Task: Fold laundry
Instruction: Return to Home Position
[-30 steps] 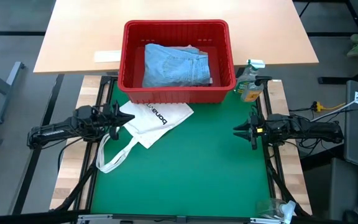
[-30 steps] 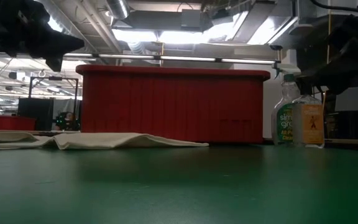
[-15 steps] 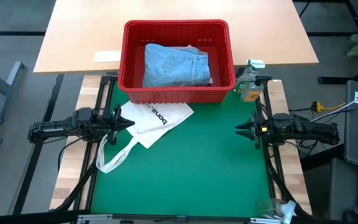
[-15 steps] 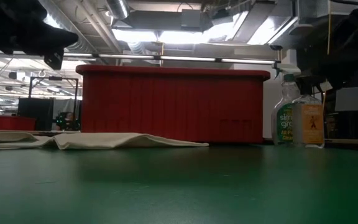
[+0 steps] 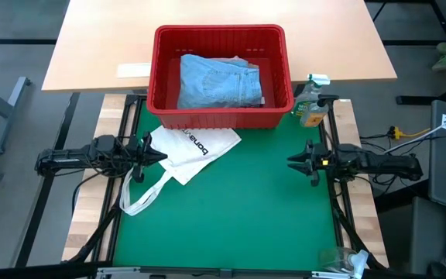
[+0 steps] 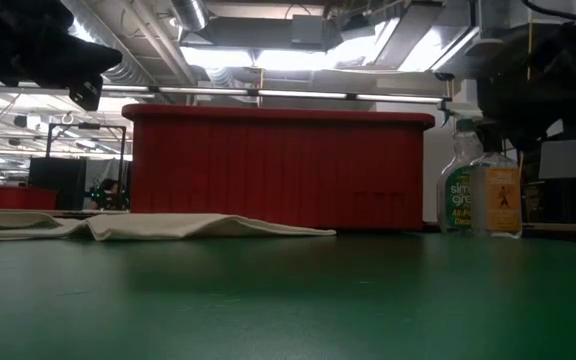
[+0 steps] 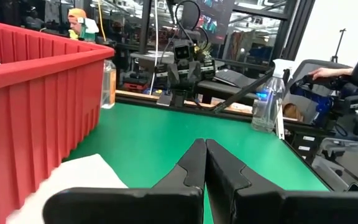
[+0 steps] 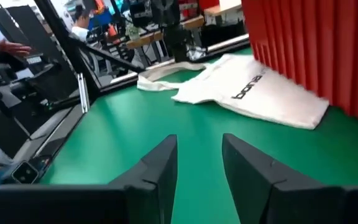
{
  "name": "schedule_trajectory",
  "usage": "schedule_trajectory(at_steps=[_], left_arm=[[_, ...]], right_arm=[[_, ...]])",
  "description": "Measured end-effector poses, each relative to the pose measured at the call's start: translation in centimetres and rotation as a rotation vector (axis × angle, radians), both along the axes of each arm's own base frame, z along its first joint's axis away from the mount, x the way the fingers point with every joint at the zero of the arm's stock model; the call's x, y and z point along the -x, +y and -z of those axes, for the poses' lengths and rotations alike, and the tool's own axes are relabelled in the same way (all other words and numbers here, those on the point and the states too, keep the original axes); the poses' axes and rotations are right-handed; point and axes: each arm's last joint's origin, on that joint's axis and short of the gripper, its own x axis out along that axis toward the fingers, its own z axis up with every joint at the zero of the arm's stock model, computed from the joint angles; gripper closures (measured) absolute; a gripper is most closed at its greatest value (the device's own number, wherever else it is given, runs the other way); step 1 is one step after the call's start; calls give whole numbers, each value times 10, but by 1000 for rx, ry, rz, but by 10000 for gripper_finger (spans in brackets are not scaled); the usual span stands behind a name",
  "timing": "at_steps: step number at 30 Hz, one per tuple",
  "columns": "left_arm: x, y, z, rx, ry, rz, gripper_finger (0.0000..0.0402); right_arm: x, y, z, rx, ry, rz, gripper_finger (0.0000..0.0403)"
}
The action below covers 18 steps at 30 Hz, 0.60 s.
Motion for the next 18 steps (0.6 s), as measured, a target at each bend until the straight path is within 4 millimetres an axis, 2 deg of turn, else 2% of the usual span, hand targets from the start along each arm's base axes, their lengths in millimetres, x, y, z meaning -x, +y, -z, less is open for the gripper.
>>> schedule_trajectory(at_steps=[7,11,18], left_arm=[[-1,0,7,4,74,0,401],[-2,0,23,10,175,0,401],[-3,0,24,10,167,-2,401]], right_arm=[[0,0,2,0,7,0,276],[0,0,2,0,7,0,276],[0,0,2,1,8,0,276]])
